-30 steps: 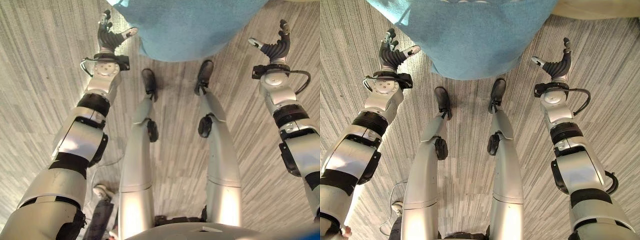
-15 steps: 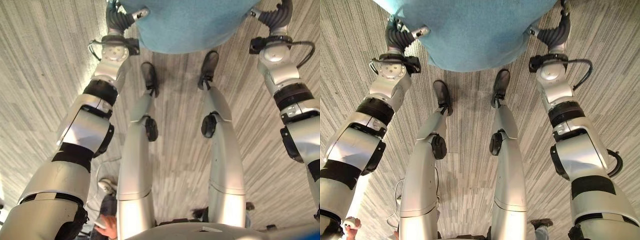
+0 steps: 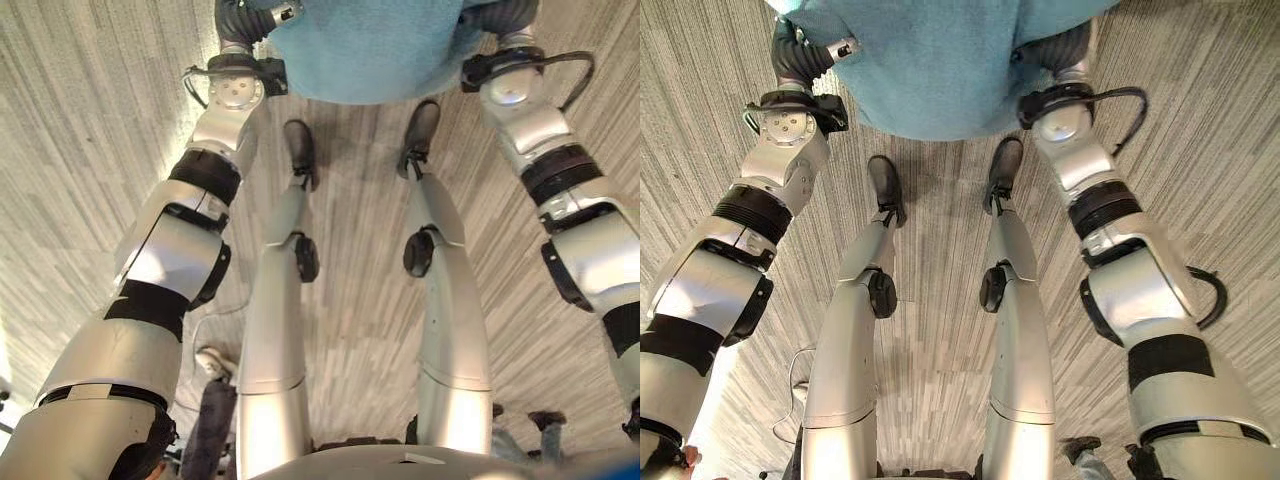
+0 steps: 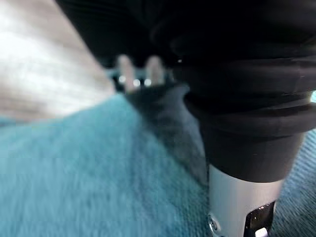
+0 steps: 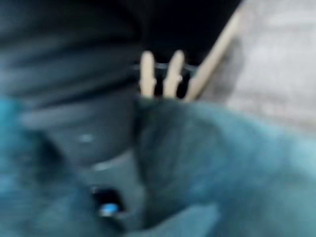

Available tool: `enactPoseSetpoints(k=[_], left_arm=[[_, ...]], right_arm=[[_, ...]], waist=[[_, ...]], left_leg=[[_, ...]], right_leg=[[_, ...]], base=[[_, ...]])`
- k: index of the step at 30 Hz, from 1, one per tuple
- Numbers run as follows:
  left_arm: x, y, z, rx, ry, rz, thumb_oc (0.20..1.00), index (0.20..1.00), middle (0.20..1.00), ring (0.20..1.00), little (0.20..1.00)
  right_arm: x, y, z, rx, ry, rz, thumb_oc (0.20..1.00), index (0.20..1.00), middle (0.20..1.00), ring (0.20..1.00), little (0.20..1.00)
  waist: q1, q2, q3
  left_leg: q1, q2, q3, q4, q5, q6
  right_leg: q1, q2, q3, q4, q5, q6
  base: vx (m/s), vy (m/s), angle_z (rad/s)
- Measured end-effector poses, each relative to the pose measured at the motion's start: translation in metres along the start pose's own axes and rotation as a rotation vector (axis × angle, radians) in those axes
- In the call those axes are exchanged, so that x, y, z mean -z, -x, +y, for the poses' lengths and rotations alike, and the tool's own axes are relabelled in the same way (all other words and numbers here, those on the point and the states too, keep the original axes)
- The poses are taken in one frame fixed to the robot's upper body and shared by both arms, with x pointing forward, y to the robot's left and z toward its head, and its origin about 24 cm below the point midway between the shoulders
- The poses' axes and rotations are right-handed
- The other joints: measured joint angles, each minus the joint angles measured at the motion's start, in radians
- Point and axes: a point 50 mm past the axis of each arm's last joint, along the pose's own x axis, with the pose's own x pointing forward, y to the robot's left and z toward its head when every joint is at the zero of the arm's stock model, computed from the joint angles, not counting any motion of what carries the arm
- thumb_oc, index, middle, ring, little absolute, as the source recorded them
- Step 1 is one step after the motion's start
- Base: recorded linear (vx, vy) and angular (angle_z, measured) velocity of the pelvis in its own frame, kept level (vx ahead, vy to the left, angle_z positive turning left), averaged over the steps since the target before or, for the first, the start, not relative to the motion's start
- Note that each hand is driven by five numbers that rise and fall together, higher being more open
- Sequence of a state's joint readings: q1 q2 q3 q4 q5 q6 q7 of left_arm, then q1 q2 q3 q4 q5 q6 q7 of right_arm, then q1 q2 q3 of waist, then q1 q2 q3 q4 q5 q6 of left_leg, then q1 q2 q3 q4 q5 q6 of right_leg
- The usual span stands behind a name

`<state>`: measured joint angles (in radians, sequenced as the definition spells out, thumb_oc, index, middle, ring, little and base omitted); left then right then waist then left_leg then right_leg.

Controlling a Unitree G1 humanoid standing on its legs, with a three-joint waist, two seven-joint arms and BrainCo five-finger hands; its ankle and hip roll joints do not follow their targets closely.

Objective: Pick up all the scattered cushions and arrange them neatly on the sofa.

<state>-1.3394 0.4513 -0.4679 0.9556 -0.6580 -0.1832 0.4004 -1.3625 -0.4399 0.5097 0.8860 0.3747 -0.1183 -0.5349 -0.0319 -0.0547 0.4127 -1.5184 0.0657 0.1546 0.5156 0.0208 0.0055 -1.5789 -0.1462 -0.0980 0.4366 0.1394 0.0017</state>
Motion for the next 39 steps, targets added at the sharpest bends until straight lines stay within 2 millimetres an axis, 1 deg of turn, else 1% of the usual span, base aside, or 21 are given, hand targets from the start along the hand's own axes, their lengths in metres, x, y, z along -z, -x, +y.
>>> enactPoseSetpoints(k=[1, 2, 3, 5, 10, 12, 15, 16, 17, 18, 19, 20, 21, 24, 29, 32, 33, 34, 36, 37, 39], left_arm=[[-0.002, 0.000, 0.000, 0.001, 0.003, -0.006, 0.200, 0.200, 0.200, 0.200, 0.200], [-0.009, 0.000, 0.002, 0.009, 0.017, -0.035, 0.200, 0.200, 0.200, 0.200, 0.200], [-0.008, 0.001, 0.004, 0.011, 0.031, -0.035, 0.200, 0.200, 0.200, 0.200, 0.200], [-0.010, 0.003, 0.005, 0.024, 0.033, -0.051, 0.200, 0.200, 0.200, 0.200, 0.200], [-0.009, 0.006, 0.009, 0.041, 0.032, -0.065, 0.200, 0.200, 0.200, 0.200, 0.200], [-0.002, 0.012, 0.012, 0.052, 0.061, -0.054, 0.200, 0.200, 0.200, 0.200, 0.200], [0.033, 0.030, 0.018, 0.045, 0.088, 0.031, 0.200, 0.200, 0.200, 0.200, 0.200], [0.039, 0.036, 0.020, 0.049, 0.100, 0.034, 0.200, 0.200, 0.200, 0.200, 0.200], [0.038, 0.040, 0.020, 0.058, 0.122, 0.020, 0.200, 0.200, 0.200, 0.200, 0.200], [0.035, 0.042, 0.020, 0.061, 0.136, 0.007, 0.200, 0.200, 0.200, 0.200, 0.200], [0.039, 0.045, 0.022, 0.057, 0.143, 0.017, 0.200, 0.200, 0.200, 0.200, 0.200], [0.063, 0.059, 0.024, 0.056, 0.130, 0.084, 0.200, 0.200, 0.200, 0.200, 0.200], [0.096, 0.093, 0.026, 0.077, 0.125, 0.155, 0.200, 0.200, 0.200, 0.200, 0.200], [0.103, 0.113, 0.025, 0.102, 0.161, 0.152, 0.200, 0.200, 0.200, 0.200, 0.200], [0.139, 0.156, 0.035, 0.092, 0.168, 0.277, 0.200, 0.200, 0.200, 0.200, 0.200], [0.170, 0.202, 0.050, 0.091, 0.124, 0.415, 0.200, 0.200, 0.200, 0.200, 0.200], [0.182, 0.224, 0.056, 0.088, 0.108, 0.485, 0.200, 0.200, 0.200, 0.200, 0.200], [0.186, 0.233, 0.057, 0.091, 0.099, 0.509, 0.200, 0.200, 0.200, 0.200, 0.200], [0.188, 0.238, 0.059, 0.092, 0.083, 0.521, 0.200, 0.200, 0.200, 0.200, 0.200], [0.191, 0.243, 0.061, 0.096, 0.072, 0.542, 0.200, 0.200, 0.200, 0.200, 0.200], [0.193, 0.250, 0.063, 0.112, 0.072, 0.561, 0.200, 0.200, 0.200, 0.200, 0.200]], right_arm=[[-0.002, 0.001, 0.001, -0.005, -0.018, -0.005, 0.200, 0.200, 0.200, 0.200, 0.200], [-0.005, 0.002, 0.003, -0.013, -0.052, -0.013, 0.200, 0.200, 0.200, 0.200, 0.200], [-0.004, 0.002, 0.000, -0.010, -0.045, -0.014, 0.200, 0.200, 0.200, 0.200, 0.200], [-0.002, -0.001, -0.015, -0.010, -0.002, -0.031, 0.200, 0.200, 0.200, 0.200, 0.200], [-0.003, -0.002, -0.020, -0.048, 0.035, -0.054, 0.200, 0.200, 0.200, 0.200, 0.200], [-0.002, -0.001, -0.026, -0.071, 0.058, -0.066, 0.200, 0.200, 0.200, 0.200, 0.200], [0.025, 0.020, -0.019, -0.130, 0.075, -0.022, 0.200, 0.200, 0.200, 0.200, 0.200], [0.031, 0.024, -0.020, -0.131, 0.072, -0.011, 0.200, 0.200, 0.200, 0.200, 0.200], [0.031, 0.026, -0.024, -0.125, 0.047, -0.014, 0.200, 0.200, 0.200, 0.200, 0.200], [0.029, 0.027, -0.026, -0.122, 0.024, -0.019, 0.200, 0.200, 0.200, 0.200, 0.200], [0.034, 0.031, -0.024, -0.128, 0.006, -0.005, 0.200, 0.200, 0.200, 0.200, 0.200], [0.057, 0.049, -0.017, -0.155, -0.002, 0.065, 0.200, 0.200, 0.200, 0.200, 0.200], [0.095, 0.087, -0.015, -0.184, 0.000, 0.148, 0.200, 0.200, 0.200, 0.200, 0.200], [0.100, 0.106, -0.024, -0.173, -0.027, 0.146, 0.200, 0.200, 0.200, 0.200, 0.200], [0.126, 0.147, -0.023, -0.214, -0.042, 0.244, 0.200, 0.200, 0.200, 0.200, 0.200], [0.152, 0.188, -0.028, -0.265, -0.009, 0.358, 0.200, 0.200, 0.200, 0.200, 0.200], [0.162, 0.208, -0.029, -0.295, -0.002, 0.414, 0.200, 0.200, 0.200, 0.200, 0.200], [0.165, 0.214, -0.031, -0.307, -0.001, 0.432, 0.200, 0.200, 0.200, 0.200, 0.200], [0.169, 0.217, -0.034, -0.316, 0.025, 0.443, 0.200, 0.200, 0.200, 0.200, 0.200], [0.172, 0.223, -0.036, -0.328, 0.045, 0.456, 0.200, 0.200, 0.200, 0.200, 0.200], [0.176, 0.229, -0.043, -0.339, 0.063, 0.477, 0.200, 0.200, 0.200, 0.200, 0.200]], waist=[[0.000, 0.001, 0.000], [0.001, 0.001, 0.000], [0.007, 0.001, 0.000], [0.024, 0.005, 0.000], [0.025, 0.005, 0.000], [0.026, 0.018, 0.010], [0.022, 0.022, -0.004], [0.022, 0.025, -0.027], [0.025, 0.026, -0.022], [0.023, 0.023, 0.018], [0.023, 0.025, 0.087], [0.018, 0.026, 0.049], [0.017, 0.028, -0.152], [0.022, 0.028, -0.161], [0.026, 0.031, -0.160], [0.035, 0.047, -0.160], [0.036, 0.054, -0.164], [0.044, 0.069, -0.190], [0.052, 0.075, -0.192], [0.048, 0.084, -0.193], [0.052, 0.085, -0.197]], left_leg=[[0.002, 0.001, 0.000, -0.011, 0.006, -0.004], [0.004, 0.000, -0.002, -0.029, 0.019, -0.008], [0.008, 0.003, -0.001, -0.030, 0.020, -0.010], [0.017, 0.005, -0.002, -0.046, 0.030, -0.014], [0.023, 0.006, -0.002, -0.042, 0.033, -0.016], [0.053, 0.004, -0.005, -0.047, 0.038, -0.015], [0.157, -0.001, -0.007, -0.094, 0.050, -0.020], [0.159, -0.001, -0.013, -0.097, 0.050, -0.021], [0.182, -0.001, -0.014, -0.115, 0.056, -0.027], [0.247, -0.005, -0.015, -0.149, 0.076, -0.029], [0.373, -0.009, -0.018, -0.210, 0.091, -0.035], [0.453, -0.015, -0.033, -0.275, 0.103, -0.050], [0.443, -0.020, -0.055, -0.327, 0.110, -0.061], [0.576, -0.017, -0.074, -0.345, 0.105, -0.059], [0.809, -0.020, -0.091, -0.427, 0.102, -0.066], [1.002, -0.012, -0.117, -0.495, 0.104, -0.073], [1.100, -0.005, -0.128, -0.522, 0.102, -0.076], [1.136, -0.001, -0.141, -0.532, 0.096, -0.081], [1.178, 0.001, -0.151, -0.535, 0.099, -0.079], [1.210, 0.004, -0.174, -0.535, 0.099, -0.079], [1.260, 0.011, -0.198, -0.532, 0.091, -0.090]], right_leg=[[0.000, 0.001, -0.002, -0.006, 0.002, 0.000], [0.000, 0.005, -0.005, -0.017, 0.007, -0.001], [0.000, 0.007, -0.006, -0.015, 0.008, -0.002], [0.002, 0.008, -0.008, -0.014, 0.014, -0.012], [0.004, 0.007, -0.010, -0.005, 0.014, -0.013], [0.034, 0.005, -0.011, -0.003, 0.015, -0.016], [0.128, 0.005, -0.013, -0.022, 0.007, -0.005], [0.130, 0.004, -0.018, -0.021, -0.004, 0.004], [0.149, 0.004, -0.021, -0.024, -0.004, 0.002], [0.209, 0.002, -0.027, -0.041, 0.001, -0.007], [0.329, 0.004, -0.040, -0.081, 0.001, -0.014], [0.400, 0.006, -0.055, -0.116, -0.001, -0.009], [0.374, 0.008, -0.061, -0.120, -0.024, 0.014], [0.502, 0.007, -0.084, -0.106, -0.049, 0.021], [0.716, 0.005, -0.119, -0.119, -0.093, 0.019], [0.912, 0.012, -0.156, -0.152, -0.126, 0.020], [1.012, 0.021, -0.167, -0.178, -0.141, 0.022], [1.060, 0.022, -0.183, -0.185, -0.153, 0.028], [1.114, 0.025, -0.196, -0.198, -0.152, 0.027], [1.167, 0.028, -0.219, -0.214, -0.152, 0.027], [1.241, 0.034, -0.247, -0.234, -0.163, 0.023]], base=[[0.00, 0.000, 0.00], [0.00, 0.000, 0.00], [-0.01, -0.011, 0.03], [0.00, -0.007, 0.02], [0.00, -0.008, 0.00], [-0.03, -0.040, 0.04], [-0.04, -0.048, 0.04], [-0.05, -0.072, 0.06], [-0.04, -0.084, 0.08], [-0.02, -0.083, 0.11], [0.00, -0.077, 0.11], [0.03, -0.118, 0.11], [0.03, -0.108, 0.10], [0.02, -0.124, 0.06], [0.01, -0.057, 0.07], [0.09, -0.071, 0.22], [0.11, -0.101, 0.28], [0.09, -0.112, 0.25], [0.09, -0.112, 0.24], [0.07, -0.091, 0.42], [0.06, -0.092, 0.40]])
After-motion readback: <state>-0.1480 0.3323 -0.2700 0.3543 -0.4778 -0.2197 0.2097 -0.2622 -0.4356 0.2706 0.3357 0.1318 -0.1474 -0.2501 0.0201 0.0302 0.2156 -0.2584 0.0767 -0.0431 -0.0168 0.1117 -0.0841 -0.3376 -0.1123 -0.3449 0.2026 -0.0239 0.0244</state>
